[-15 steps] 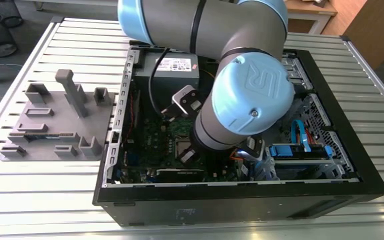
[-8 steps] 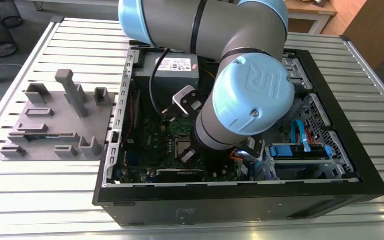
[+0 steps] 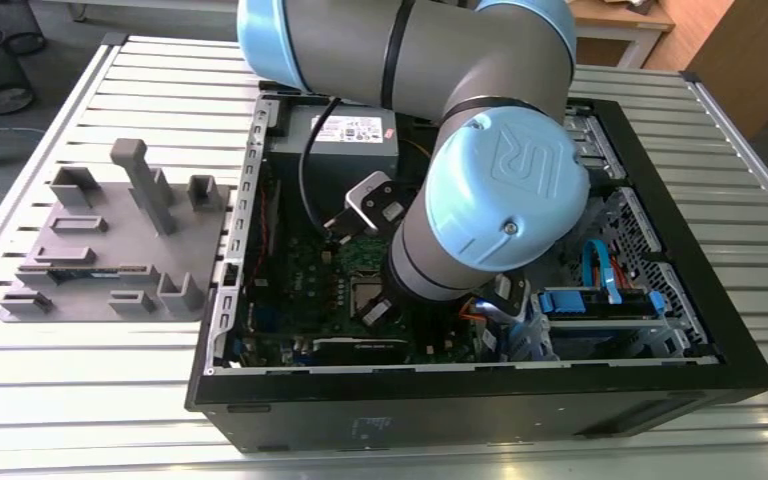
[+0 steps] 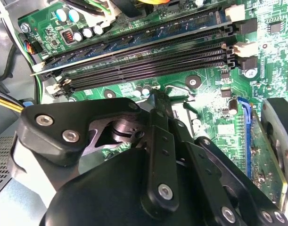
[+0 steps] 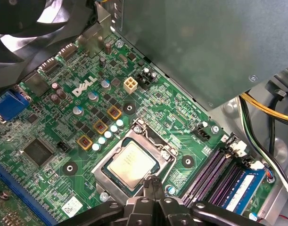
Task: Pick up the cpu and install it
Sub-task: 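Install the first cpu locking lever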
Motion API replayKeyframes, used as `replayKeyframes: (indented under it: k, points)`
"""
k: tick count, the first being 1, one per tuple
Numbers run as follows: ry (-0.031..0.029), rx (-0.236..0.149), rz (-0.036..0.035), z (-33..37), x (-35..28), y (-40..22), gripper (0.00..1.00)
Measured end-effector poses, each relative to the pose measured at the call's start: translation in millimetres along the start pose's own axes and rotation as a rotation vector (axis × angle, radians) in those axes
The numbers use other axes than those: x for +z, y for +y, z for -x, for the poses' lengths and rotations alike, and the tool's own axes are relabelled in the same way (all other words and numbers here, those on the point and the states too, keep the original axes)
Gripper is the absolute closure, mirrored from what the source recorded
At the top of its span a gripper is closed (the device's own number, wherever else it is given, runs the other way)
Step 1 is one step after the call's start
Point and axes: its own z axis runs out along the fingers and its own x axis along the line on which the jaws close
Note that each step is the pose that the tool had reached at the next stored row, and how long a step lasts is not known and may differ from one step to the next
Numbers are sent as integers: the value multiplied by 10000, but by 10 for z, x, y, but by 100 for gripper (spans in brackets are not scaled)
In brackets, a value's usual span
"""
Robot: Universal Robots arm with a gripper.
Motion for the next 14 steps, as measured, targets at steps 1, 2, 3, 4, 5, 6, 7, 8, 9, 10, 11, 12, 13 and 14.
replayKeyframes:
  k: [1,2,3,4,5,6,7,8,9,10,11,12,13,14]
  points:
    - [0,0,0,0,0,0,89]
    - [3,0,-3,0,-1,0,89]
    - [7,1,-9,1,-2,1,89]
    - [21,3,-26,3,-4,3,89]
    - [38,5,-44,3,-7,4,89]
    - [56,7,-63,3,-11,5,89]
    - [70,8,-77,3,-16,5,89]
    - [79,9,-86,4,-20,7,89]
    - [90,10,-99,5,-24,8,89]
    - [105,12,-116,6,-28,9,89]
    - [127,14,-139,7,-30,10,89]
    - [161,18,-177,7,-31,10,89]
    - [215,25,-239,6,-32,10,89]
    - [267,30,-296,7,-32,10,89]
